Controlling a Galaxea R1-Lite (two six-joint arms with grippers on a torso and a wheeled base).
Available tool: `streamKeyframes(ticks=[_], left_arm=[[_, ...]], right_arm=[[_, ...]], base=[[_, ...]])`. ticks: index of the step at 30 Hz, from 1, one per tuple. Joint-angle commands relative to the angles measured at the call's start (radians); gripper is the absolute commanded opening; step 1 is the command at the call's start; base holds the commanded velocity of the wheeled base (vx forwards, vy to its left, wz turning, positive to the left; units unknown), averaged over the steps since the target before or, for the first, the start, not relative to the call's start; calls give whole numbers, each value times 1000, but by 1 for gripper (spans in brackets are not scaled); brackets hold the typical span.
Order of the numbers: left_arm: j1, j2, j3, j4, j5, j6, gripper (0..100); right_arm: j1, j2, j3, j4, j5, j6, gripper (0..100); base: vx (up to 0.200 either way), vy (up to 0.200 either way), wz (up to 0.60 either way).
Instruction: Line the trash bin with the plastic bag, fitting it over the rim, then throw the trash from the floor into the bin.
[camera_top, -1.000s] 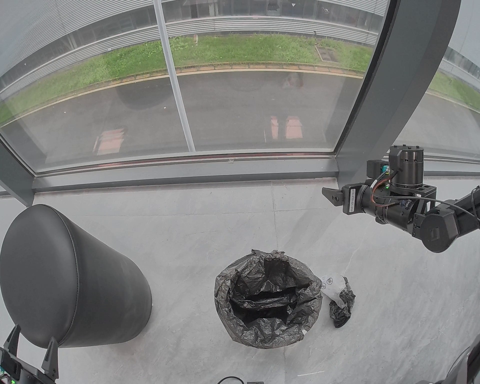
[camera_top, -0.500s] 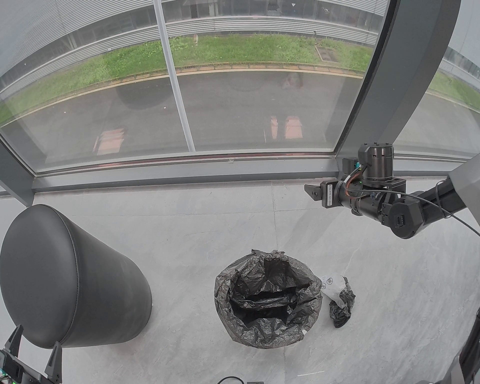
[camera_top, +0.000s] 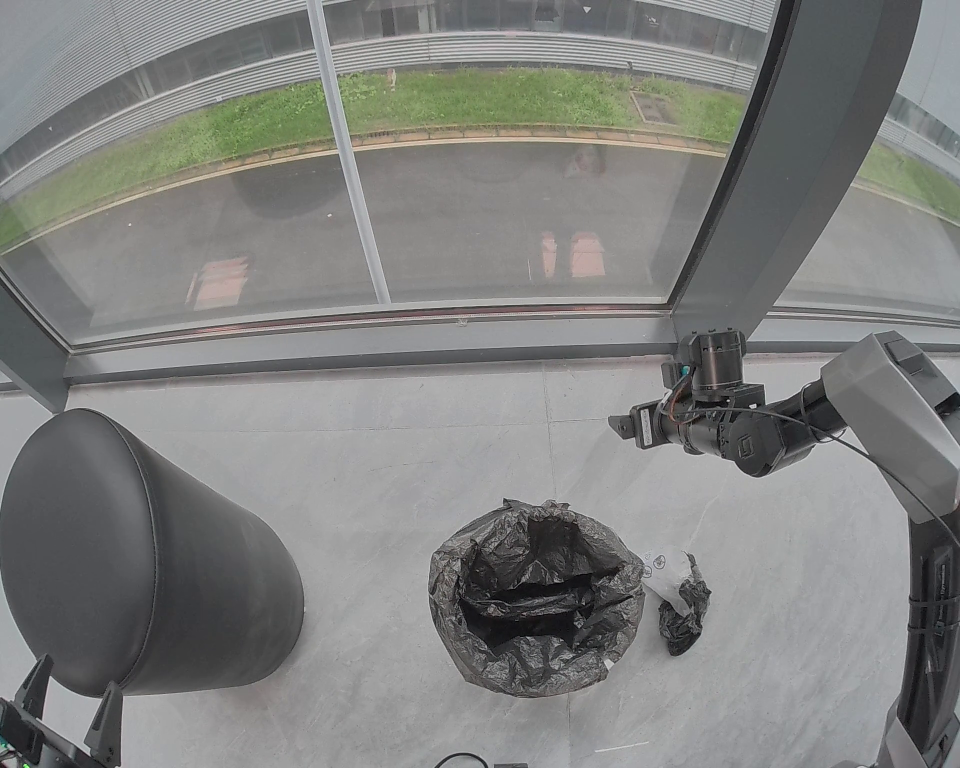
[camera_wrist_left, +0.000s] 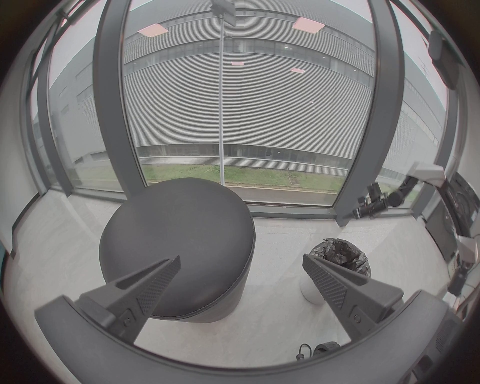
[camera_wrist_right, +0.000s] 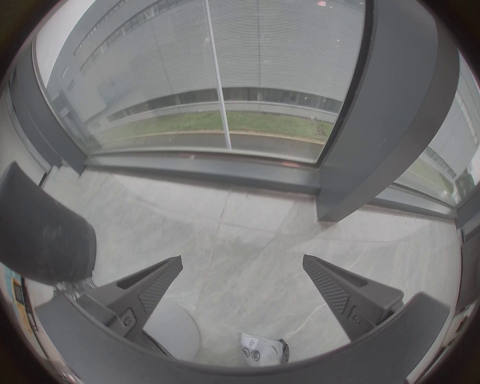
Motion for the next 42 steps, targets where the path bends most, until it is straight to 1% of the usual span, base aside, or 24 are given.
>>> streamKeyframes(ticks=[1,6,11,15,19,26,32,40,42], left_arm=[[33,-23,-4,4,9,-15,100],[55,-83,-4,5,9,-1,100],[55,-83,-1,-2,12,0,100],[55,-83,1,-7,12,-11,100],[55,-83,1,-7,11,-14,100],[55,-83,-1,-4,-2,-31,100],[55,-83,-1,-1,-3,-37,100],[55,-81,-1,-1,-5,-41,100],[55,-83,-1,1,-5,-43,100]], right_arm=[[-24,87,-21,29,36,-38,100],[-45,103,-49,136,119,-121,100],[-82,173,-122,191,124,-250,100],[-91,206,-159,233,124,-265,100],[-102,245,-176,237,124,-271,100],[-139,305,-194,231,124,-317,100],[-157,365,-265,248,127,-342,100],[-154,400,-342,349,121,-351,100],[-154,405,-374,414,121,-365,100]], base=[[0,0,0],[0,0,0],[0,0,0],[0,0,0],[0,0,0],[0,0,0],[0,0,0],[0,0,0],[0,0,0]])
